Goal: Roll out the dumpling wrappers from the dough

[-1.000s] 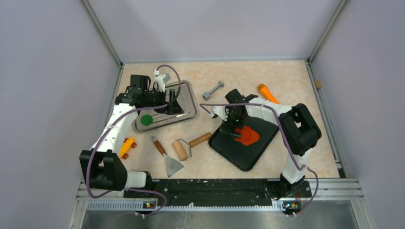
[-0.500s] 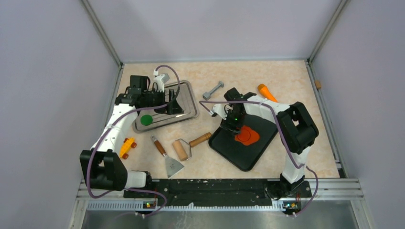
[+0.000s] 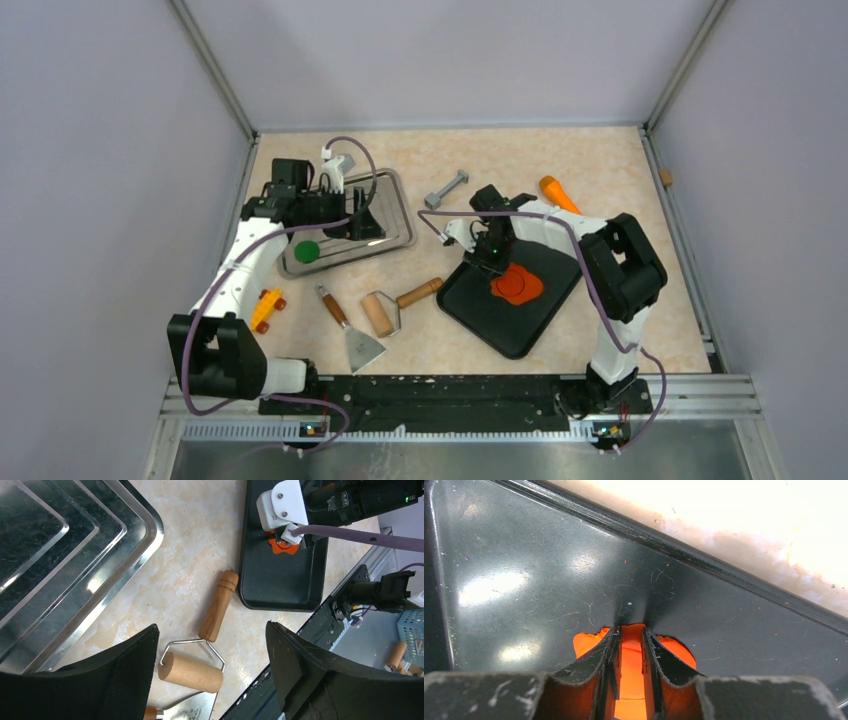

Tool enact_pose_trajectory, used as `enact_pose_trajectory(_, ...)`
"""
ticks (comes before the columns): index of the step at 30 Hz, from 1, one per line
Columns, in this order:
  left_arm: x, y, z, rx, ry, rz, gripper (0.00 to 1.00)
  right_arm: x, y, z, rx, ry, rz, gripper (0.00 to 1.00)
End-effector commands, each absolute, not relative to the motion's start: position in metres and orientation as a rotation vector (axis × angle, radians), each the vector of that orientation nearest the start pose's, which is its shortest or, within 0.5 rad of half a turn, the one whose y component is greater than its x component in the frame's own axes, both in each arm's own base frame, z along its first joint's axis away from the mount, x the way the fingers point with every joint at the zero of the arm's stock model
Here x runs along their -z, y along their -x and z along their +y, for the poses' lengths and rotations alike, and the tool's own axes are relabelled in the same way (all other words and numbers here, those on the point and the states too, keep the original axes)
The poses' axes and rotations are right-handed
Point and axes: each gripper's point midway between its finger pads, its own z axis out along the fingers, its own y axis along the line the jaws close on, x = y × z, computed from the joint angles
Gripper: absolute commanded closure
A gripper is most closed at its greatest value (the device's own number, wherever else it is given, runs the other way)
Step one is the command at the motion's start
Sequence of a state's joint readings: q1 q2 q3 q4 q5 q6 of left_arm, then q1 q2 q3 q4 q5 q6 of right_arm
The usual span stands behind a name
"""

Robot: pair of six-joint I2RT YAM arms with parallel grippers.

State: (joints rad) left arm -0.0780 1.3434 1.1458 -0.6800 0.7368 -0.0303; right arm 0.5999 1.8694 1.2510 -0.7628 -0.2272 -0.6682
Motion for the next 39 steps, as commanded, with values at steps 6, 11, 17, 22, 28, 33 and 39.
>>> enact_pose_trajectory(6, -0.210, -0.303, -0.148, 0.996, -0.393, 2.261, 0.19, -0.028, -0.237, 0.204, -0.483, 1.764, 2.450, 0.81)
enact_pose_trajectory(11, -0.210, -0.302, -0.149, 1.002, -0.399, 2.254, 0.20, -0.047, -0.239, 0.203, -0.500, 1.726, 2.438, 0.83)
enact_pose_trajectory(17, -0.213, -0.300, -0.149, 1.005, -0.401, 2.242, 0.20, -0.074, -0.242, 0.191, -0.526, 1.620, 2.439, 0.82)
enact_pose_trajectory(22, -0.212, -0.304, -0.150, 1.011, -0.387, 2.249, 0.21, -0.087, -0.245, 0.182, -0.538, 1.547, 2.435, 0.82)
enact_pose_trajectory(28, -0.215, -0.295, -0.166, 1.062, -0.420, 2.239, 0.22, -0.149, -0.273, 0.176, -0.583, 1.187, 2.191, 0.59)
enact_pose_trajectory(33, -0.216, -0.279, -0.199, 1.050, -0.615, 2.241, 0.23, -0.150, -0.274, 0.160, -0.464, 1.036, 2.045, 0.01)
enact_pose_trajectory(39, -0.206, -0.269, -0.241, 1.125, -0.763, 2.260, 0.24, -0.080, -0.254, 0.155, -0.564, 1.237, 2.348, 0.03)
